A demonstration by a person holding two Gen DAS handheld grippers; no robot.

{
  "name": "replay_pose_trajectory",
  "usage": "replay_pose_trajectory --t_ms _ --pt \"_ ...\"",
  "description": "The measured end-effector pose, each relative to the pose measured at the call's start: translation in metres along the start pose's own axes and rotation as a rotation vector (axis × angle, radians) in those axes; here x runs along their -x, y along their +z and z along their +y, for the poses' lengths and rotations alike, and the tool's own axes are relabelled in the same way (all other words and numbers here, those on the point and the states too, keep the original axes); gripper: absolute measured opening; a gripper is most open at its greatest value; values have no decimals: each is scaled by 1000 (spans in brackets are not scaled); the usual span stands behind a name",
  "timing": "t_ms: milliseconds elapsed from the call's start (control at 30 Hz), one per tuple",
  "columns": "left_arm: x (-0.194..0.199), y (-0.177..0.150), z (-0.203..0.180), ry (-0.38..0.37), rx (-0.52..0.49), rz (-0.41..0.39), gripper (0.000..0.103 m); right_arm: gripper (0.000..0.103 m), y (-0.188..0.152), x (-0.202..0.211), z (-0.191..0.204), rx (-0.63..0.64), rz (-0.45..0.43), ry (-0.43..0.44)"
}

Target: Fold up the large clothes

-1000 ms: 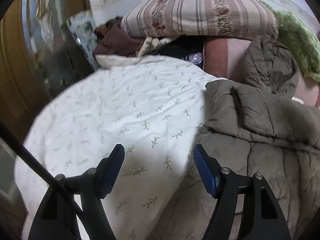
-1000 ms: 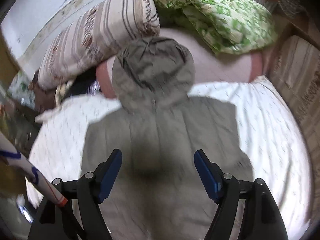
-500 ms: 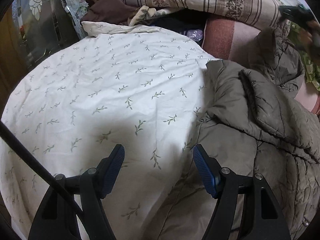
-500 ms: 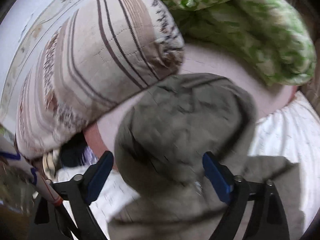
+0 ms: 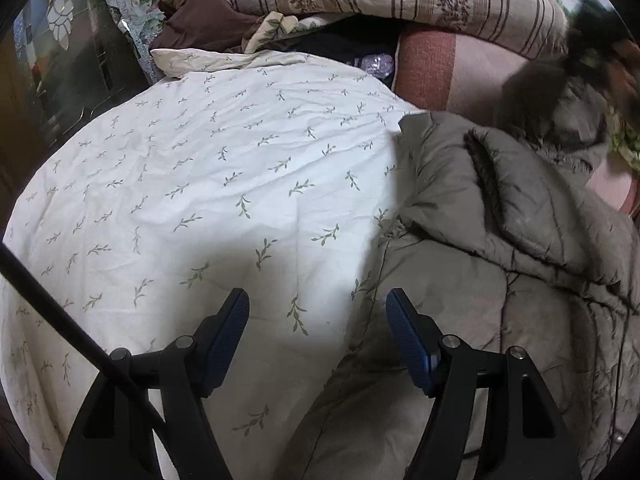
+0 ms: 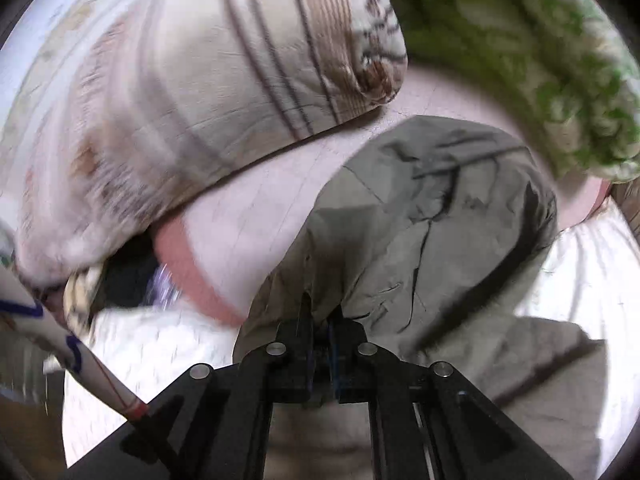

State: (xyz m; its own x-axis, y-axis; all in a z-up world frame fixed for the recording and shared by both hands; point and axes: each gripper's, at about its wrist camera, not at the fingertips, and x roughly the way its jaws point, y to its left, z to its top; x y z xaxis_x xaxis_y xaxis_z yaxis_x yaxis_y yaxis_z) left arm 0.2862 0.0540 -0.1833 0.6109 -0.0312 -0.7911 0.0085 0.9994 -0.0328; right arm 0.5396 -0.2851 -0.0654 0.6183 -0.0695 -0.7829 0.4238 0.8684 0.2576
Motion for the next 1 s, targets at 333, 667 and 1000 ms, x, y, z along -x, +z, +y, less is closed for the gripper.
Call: replay_pose_trajectory --t_ms 333,667,1000 --pt "20 0 25 -44 91 -10 70 6 -166 152 -28 162 55 54" --pt "22 3 44 -23 152 -13 70 1 -266 50 -69 12 250 17" --pt "26 5 43 -27 141 -23 70 27 -273 74 -60 154 227 -16"
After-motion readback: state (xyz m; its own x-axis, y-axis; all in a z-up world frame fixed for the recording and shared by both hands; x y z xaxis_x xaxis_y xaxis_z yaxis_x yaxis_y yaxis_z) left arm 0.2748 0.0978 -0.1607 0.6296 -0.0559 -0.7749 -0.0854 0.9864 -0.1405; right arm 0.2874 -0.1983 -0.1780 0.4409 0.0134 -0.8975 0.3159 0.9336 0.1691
